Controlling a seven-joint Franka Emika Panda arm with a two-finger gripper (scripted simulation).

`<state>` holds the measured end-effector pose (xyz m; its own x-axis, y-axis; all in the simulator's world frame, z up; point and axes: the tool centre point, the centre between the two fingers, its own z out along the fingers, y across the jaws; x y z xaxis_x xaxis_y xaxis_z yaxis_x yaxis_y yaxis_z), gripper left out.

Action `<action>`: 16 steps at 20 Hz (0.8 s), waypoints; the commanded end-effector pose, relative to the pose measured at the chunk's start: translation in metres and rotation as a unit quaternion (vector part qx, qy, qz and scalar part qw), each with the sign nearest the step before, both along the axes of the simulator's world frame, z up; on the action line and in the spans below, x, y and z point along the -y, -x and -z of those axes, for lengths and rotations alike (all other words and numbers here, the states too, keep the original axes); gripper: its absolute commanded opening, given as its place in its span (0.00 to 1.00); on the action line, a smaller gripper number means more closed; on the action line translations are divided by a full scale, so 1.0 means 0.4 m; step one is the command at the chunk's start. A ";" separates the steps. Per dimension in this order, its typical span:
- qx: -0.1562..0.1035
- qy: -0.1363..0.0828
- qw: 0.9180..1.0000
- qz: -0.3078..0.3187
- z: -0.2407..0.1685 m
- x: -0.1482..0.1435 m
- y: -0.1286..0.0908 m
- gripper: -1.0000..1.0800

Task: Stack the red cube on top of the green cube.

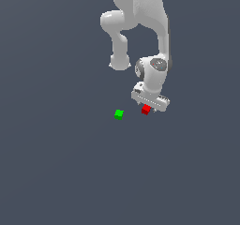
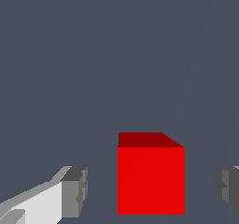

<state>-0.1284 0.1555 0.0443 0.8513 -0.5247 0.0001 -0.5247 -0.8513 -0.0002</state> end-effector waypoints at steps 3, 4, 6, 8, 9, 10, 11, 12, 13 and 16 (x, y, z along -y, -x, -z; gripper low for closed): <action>0.000 0.000 1.000 0.001 0.045 0.000 0.000 0.96; 0.000 0.000 1.000 0.001 0.051 0.000 0.000 0.96; 0.000 0.000 1.000 0.001 0.059 -0.001 -0.001 0.96; 0.000 0.000 1.000 0.001 0.061 -0.001 -0.001 0.96; 0.000 0.000 1.000 0.001 0.061 -0.001 -0.001 0.00; 0.000 0.000 1.000 0.001 0.061 -0.001 -0.001 0.00; 0.000 0.000 1.000 0.001 0.061 -0.001 -0.001 0.00; 0.000 0.000 1.000 0.001 0.061 -0.001 -0.001 0.00; 0.000 0.000 1.000 0.001 0.061 -0.001 -0.001 0.00; 0.000 0.000 1.000 0.001 0.061 -0.001 -0.001 0.00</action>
